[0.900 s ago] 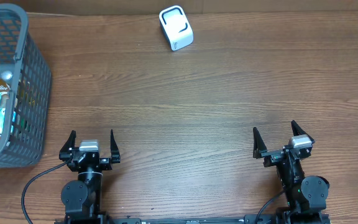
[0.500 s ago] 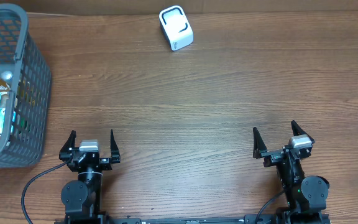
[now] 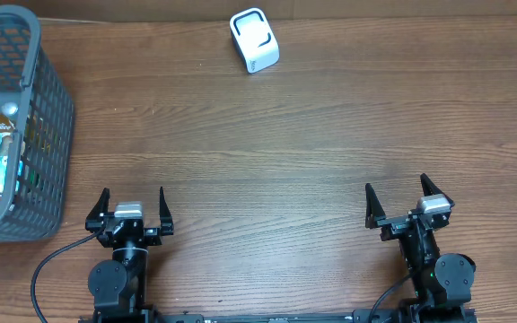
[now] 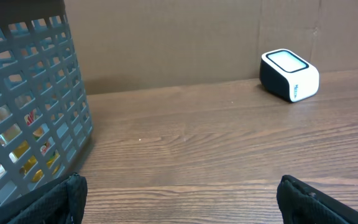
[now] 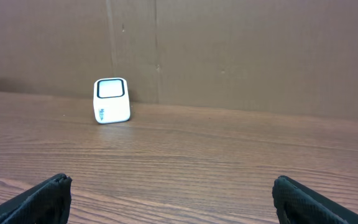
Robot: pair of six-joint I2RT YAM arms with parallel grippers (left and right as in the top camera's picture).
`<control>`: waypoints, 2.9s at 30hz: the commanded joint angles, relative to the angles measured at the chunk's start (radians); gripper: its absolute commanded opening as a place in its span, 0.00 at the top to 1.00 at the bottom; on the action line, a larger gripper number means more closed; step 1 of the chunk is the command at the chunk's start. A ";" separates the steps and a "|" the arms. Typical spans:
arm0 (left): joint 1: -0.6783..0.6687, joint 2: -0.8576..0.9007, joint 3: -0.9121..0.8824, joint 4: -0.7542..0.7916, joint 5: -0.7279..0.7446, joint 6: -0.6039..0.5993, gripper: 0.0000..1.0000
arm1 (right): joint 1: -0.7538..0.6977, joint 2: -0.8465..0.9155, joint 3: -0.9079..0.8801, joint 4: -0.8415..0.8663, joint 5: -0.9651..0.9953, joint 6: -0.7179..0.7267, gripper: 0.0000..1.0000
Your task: Scan the item barcode
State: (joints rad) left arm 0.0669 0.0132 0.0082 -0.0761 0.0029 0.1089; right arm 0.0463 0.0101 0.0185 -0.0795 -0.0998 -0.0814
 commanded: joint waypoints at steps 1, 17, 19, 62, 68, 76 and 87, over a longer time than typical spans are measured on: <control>-0.003 -0.009 -0.003 -0.001 -0.003 0.007 0.00 | -0.002 -0.007 -0.011 0.003 0.002 0.002 0.00; -0.003 -0.009 -0.003 -0.001 -0.003 0.007 0.00 | -0.002 -0.007 -0.011 0.003 0.002 0.002 0.00; -0.003 -0.009 -0.003 -0.001 -0.003 0.007 0.00 | -0.002 -0.007 -0.011 0.003 0.002 0.002 0.00; -0.003 -0.009 -0.003 0.000 -0.002 0.006 0.00 | -0.002 -0.007 -0.011 0.003 0.002 0.002 0.00; -0.002 -0.009 -0.003 0.014 -0.014 0.014 0.00 | -0.002 -0.007 -0.011 0.003 0.002 0.002 0.00; -0.002 -0.009 0.062 0.239 -0.040 -0.026 0.00 | -0.002 -0.007 -0.011 0.003 0.002 0.002 0.00; -0.002 0.198 0.758 0.354 -0.006 -0.031 0.01 | -0.002 -0.007 -0.011 0.003 0.002 0.002 0.00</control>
State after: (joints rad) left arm 0.0669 0.1036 0.5919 0.2726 -0.0147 0.0967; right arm 0.0463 0.0093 0.0185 -0.0803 -0.0998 -0.0818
